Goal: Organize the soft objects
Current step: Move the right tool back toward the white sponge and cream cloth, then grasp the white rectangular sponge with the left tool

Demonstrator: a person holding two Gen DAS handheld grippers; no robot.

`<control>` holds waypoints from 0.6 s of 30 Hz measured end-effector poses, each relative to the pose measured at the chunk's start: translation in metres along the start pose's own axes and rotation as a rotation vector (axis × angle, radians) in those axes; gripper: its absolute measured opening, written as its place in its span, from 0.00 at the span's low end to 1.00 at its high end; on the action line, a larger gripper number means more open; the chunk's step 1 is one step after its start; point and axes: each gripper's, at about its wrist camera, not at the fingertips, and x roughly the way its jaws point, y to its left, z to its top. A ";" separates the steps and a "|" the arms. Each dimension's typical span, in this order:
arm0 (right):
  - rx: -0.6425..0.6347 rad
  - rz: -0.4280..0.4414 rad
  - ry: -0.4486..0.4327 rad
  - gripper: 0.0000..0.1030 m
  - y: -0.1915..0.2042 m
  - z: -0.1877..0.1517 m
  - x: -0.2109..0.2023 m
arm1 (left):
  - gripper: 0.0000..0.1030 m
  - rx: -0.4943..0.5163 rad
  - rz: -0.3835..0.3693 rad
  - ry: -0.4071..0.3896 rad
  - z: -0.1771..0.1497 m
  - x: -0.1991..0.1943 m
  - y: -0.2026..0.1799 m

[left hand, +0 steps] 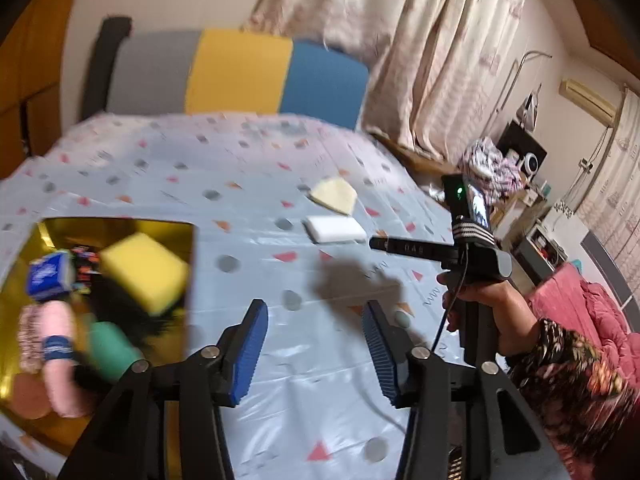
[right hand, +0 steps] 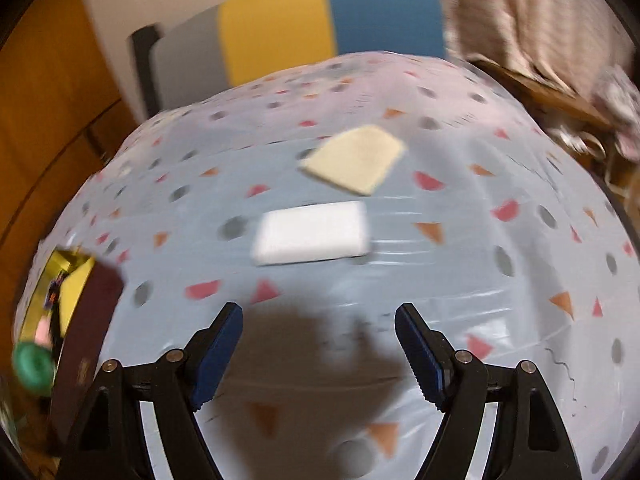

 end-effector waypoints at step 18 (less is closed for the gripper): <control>0.402 0.072 0.053 0.84 -0.083 -0.005 -0.002 | 0.61 0.173 -0.010 0.274 0.106 0.237 -0.045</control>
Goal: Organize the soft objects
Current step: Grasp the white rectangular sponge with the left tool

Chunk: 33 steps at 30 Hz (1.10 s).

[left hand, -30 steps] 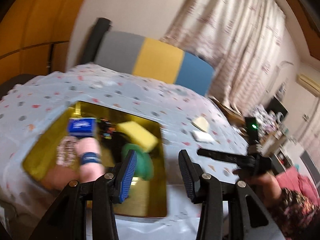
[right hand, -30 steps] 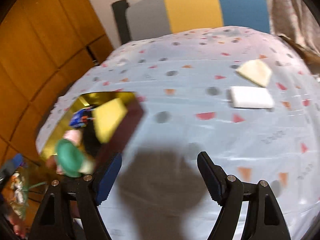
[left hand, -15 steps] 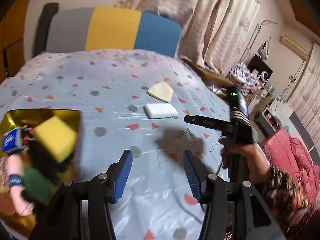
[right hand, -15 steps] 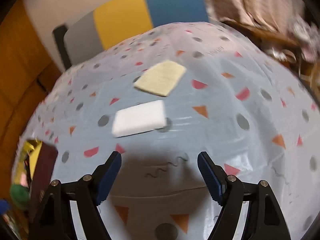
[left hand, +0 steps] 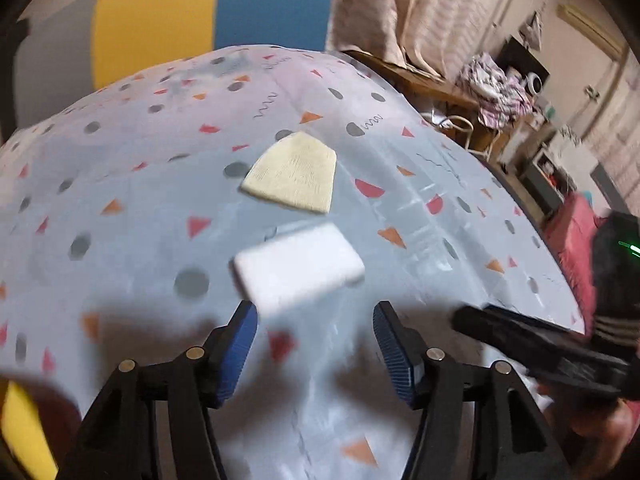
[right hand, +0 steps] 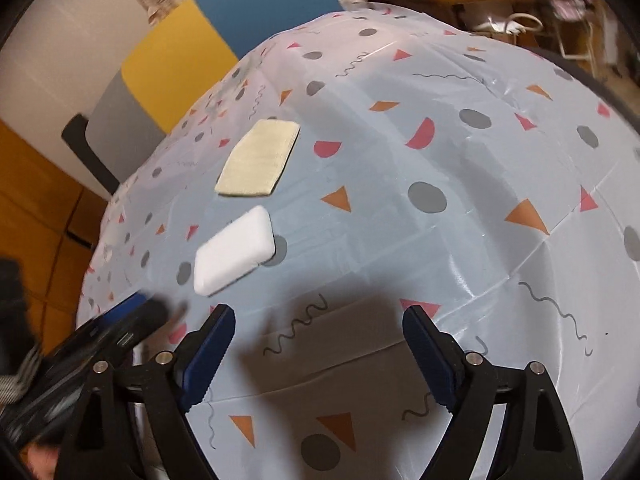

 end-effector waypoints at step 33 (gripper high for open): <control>0.191 0.047 0.053 0.84 -0.033 0.005 0.006 | 0.65 0.258 0.033 0.098 -0.019 0.073 -0.035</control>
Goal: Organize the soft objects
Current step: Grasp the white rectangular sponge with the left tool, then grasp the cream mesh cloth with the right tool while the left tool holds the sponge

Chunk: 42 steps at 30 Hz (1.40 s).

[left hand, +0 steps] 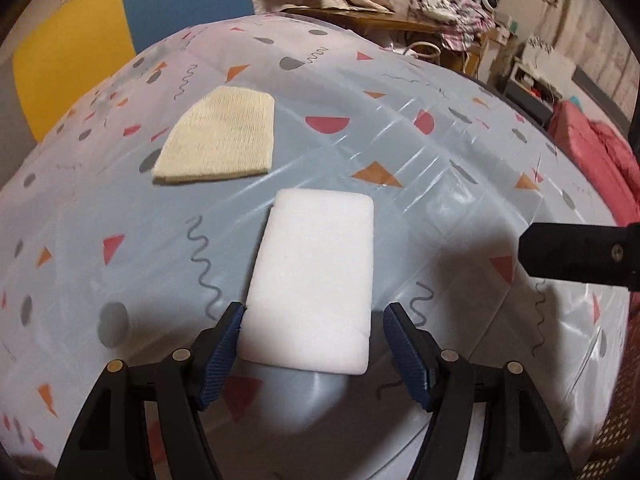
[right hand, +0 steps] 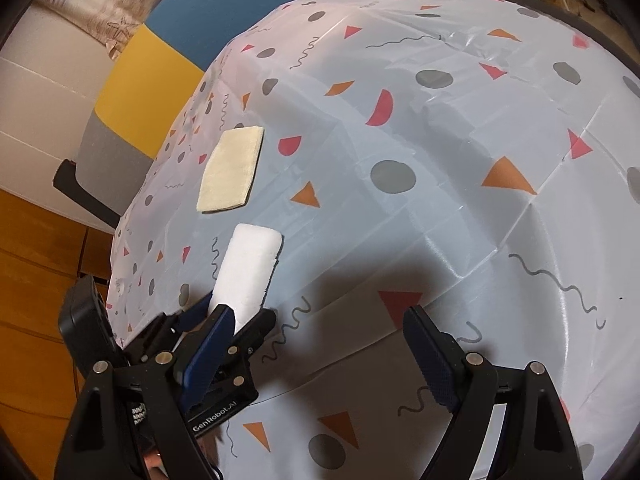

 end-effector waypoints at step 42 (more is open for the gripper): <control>-0.355 -0.358 -0.103 1.00 0.180 0.089 0.150 | 0.55 -0.528 0.091 -0.332 -0.117 -0.058 0.068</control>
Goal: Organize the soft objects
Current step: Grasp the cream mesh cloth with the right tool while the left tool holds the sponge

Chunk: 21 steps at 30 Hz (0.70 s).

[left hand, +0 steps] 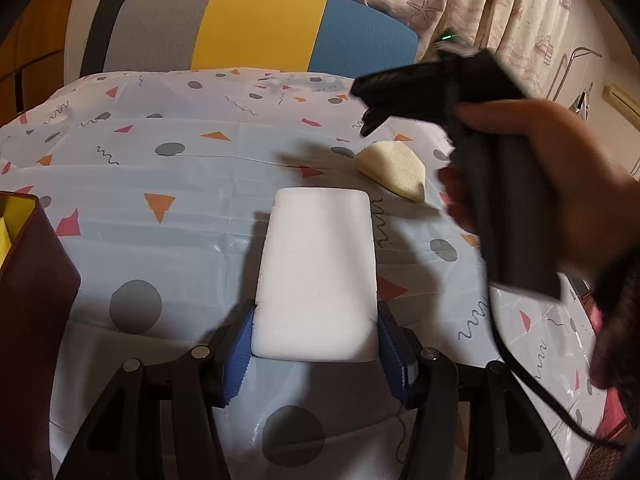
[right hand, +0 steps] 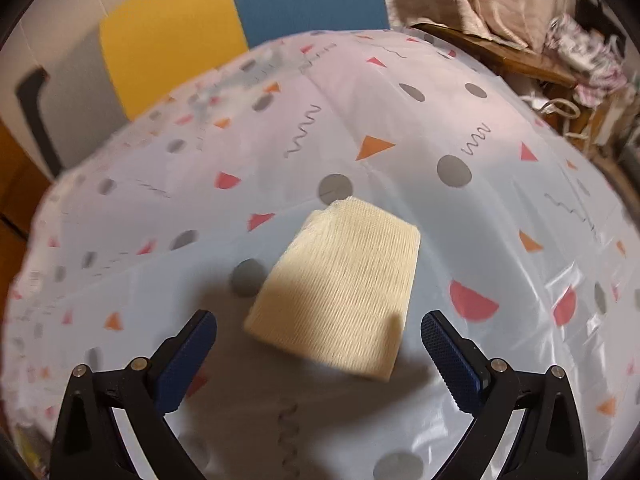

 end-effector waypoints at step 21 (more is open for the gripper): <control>-0.041 0.035 0.006 0.39 -0.035 -0.020 0.003 | 0.56 -0.003 -0.008 -0.007 -0.002 0.000 0.002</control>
